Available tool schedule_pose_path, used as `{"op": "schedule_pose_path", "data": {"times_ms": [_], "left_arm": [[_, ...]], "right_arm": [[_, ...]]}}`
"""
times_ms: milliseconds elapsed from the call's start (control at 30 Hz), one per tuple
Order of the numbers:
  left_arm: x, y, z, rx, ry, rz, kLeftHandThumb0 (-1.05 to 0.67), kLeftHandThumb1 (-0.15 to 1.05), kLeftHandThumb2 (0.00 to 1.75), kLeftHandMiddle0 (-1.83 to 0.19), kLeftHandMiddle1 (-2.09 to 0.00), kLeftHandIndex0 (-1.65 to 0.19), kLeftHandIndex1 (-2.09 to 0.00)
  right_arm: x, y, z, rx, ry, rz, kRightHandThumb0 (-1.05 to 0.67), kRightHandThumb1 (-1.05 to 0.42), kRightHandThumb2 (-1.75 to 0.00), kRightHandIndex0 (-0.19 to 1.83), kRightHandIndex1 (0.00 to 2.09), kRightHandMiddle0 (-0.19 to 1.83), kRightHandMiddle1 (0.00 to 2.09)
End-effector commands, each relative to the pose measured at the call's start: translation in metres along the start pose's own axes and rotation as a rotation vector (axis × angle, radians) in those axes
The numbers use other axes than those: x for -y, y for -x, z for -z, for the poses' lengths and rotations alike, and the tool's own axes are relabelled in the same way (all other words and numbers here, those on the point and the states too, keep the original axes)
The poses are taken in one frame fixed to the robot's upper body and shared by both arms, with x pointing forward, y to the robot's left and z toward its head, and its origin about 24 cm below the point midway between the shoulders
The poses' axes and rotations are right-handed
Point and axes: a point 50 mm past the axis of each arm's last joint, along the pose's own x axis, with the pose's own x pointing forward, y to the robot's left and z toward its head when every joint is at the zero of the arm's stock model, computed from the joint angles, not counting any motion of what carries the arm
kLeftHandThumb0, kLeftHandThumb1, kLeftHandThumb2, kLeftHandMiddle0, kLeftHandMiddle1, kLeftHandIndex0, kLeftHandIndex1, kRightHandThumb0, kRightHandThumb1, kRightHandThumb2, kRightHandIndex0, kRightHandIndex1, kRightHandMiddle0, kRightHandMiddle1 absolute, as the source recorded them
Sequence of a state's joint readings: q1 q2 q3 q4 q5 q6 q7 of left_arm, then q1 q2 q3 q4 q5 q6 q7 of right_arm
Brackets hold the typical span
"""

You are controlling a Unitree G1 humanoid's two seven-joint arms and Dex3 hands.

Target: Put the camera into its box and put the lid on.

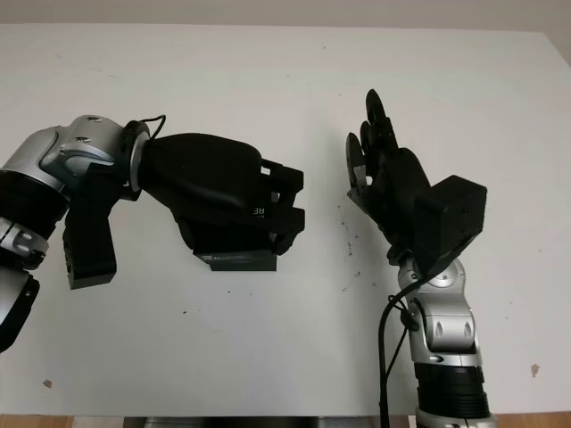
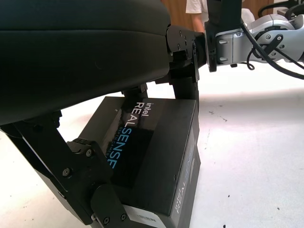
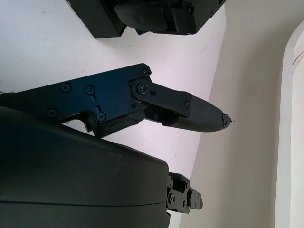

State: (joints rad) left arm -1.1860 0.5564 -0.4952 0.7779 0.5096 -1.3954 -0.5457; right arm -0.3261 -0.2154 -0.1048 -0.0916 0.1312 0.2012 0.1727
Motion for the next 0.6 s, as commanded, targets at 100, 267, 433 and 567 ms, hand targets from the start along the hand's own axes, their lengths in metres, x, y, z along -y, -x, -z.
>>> {"op": "schedule_pose_path", "data": {"times_ms": [100, 267, 433, 567], "left_arm": [[-0.0132, -0.0052, 0.0016, 0.021, -0.038, -0.011, -0.23, 1.00, 0.05, -0.16, -1.74, -0.05, -1.64], [-0.0147, -0.0079, 0.0015, 0.032, -0.047, 0.004, -0.23, 1.01, 0.06, -0.16, -1.72, -0.06, -1.58], [-0.0111, -0.0087, 0.0015, 0.033, -0.039, 0.033, -0.23, 1.00, 0.05, -0.16, -1.71, -0.06, -1.54], [-0.0100, -0.0081, -0.0009, 0.018, -0.097, 0.044, -0.63, 1.04, 0.11, -0.16, -1.57, -0.06, -1.26]], "right_arm": [[-0.0003, 0.0037, -0.0029, 0.011, 0.001, 0.002, -0.62, -1.05, -0.68, -0.14, 0.05, -0.15, 0.06], [-0.0006, 0.0043, -0.0027, 0.011, 0.002, 0.003, -0.64, -1.05, -0.67, -0.14, 0.05, -0.15, 0.06], [0.0001, 0.0054, -0.0025, 0.014, 0.001, 0.000, -0.64, -1.05, -0.66, -0.15, 0.05, -0.15, 0.06], [0.0002, 0.0054, -0.0027, 0.012, 0.003, -0.007, -0.63, -1.05, -0.67, -0.15, 0.05, -0.16, 0.05]]}}
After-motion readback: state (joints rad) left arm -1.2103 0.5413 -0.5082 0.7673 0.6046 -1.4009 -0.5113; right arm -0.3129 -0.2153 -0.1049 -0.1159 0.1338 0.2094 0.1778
